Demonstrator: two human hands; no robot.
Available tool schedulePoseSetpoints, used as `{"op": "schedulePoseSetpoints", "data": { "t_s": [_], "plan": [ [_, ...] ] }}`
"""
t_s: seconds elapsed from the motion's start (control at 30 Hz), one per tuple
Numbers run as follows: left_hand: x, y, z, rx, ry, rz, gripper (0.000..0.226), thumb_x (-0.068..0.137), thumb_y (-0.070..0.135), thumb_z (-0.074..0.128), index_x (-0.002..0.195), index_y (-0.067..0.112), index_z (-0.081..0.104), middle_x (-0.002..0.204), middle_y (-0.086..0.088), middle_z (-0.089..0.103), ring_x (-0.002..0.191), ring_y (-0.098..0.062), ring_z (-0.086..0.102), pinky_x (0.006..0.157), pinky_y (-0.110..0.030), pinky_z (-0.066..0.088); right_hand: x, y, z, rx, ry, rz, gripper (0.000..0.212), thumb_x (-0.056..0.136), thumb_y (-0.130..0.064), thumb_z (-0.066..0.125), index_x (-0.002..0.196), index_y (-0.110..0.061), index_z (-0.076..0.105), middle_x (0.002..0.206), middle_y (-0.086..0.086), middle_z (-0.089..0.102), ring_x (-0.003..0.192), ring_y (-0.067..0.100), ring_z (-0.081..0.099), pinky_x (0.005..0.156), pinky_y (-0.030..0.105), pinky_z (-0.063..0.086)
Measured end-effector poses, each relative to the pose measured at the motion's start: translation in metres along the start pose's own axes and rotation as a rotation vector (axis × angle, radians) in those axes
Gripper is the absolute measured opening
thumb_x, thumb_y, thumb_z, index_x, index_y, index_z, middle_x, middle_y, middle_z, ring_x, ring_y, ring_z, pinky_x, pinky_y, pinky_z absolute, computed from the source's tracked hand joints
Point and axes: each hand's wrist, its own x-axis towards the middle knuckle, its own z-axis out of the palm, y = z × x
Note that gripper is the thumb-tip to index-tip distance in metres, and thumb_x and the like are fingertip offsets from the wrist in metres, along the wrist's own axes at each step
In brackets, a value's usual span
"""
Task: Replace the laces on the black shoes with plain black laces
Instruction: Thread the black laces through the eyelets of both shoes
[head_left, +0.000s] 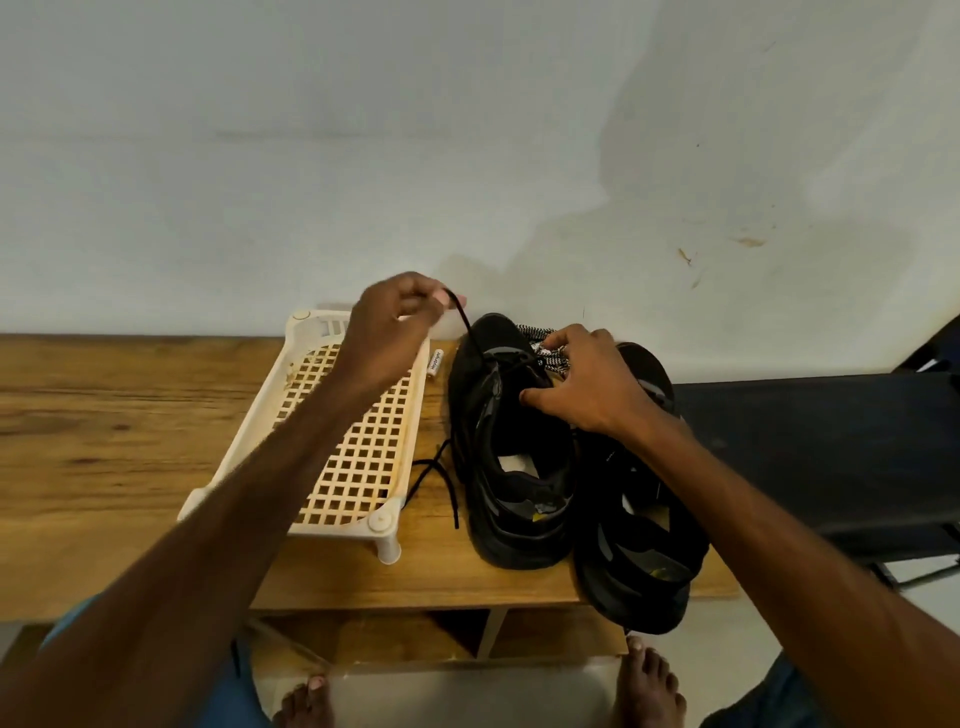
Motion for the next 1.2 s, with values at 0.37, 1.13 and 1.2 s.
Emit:
{"op": "schedulePoseSetpoints", "data": {
  "t_s": [0.37, 1.13, 1.2],
  "plan": [
    [-0.015, -0.008, 0.018, 0.672, -0.238, 0.151, 0.008, 0.088, 0.034, 0.072, 0.094, 0.033, 0.077, 0.09, 0.017, 0.072, 0.082, 0.002, 0.063, 0.073, -0.02, 0.047, -0.008, -0.007, 0.005, 0.015, 0.077, 0.043, 0.067, 0.075, -0.028, 0.082, 0.133, -0.014, 0.053, 0.125, 0.008, 0.058, 0.113, 0.026, 0.06, 0.096, 0.039, 0.053],
    [-0.02, -0.012, 0.021, 0.492, -0.157, 0.075, 0.009, 0.087, 0.036, 0.077, 0.093, 0.029, 0.079, 0.076, 0.016, 0.074, 0.075, 0.003, 0.067, 0.073, -0.018, 0.044, -0.012, -0.013, 0.003, -0.001, 0.102, 0.049, 0.042, 0.075, -0.022, 0.079, 0.11, -0.003, 0.067, 0.099, 0.011, 0.07, 0.087, 0.024, 0.068, 0.067, 0.031, 0.052],
    [-0.018, -0.015, 0.023, 0.595, -0.191, 0.073, 0.012, 0.085, 0.039, 0.077, 0.093, 0.03, 0.08, 0.08, 0.015, 0.074, 0.08, -0.001, 0.067, 0.075, -0.019, 0.046, -0.011, -0.013, 0.003, -0.004, 0.1, 0.044, 0.041, 0.075, -0.022, 0.079, 0.11, -0.003, 0.067, 0.102, 0.013, 0.071, 0.089, 0.024, 0.068, 0.072, 0.035, 0.055]
  ]
}}
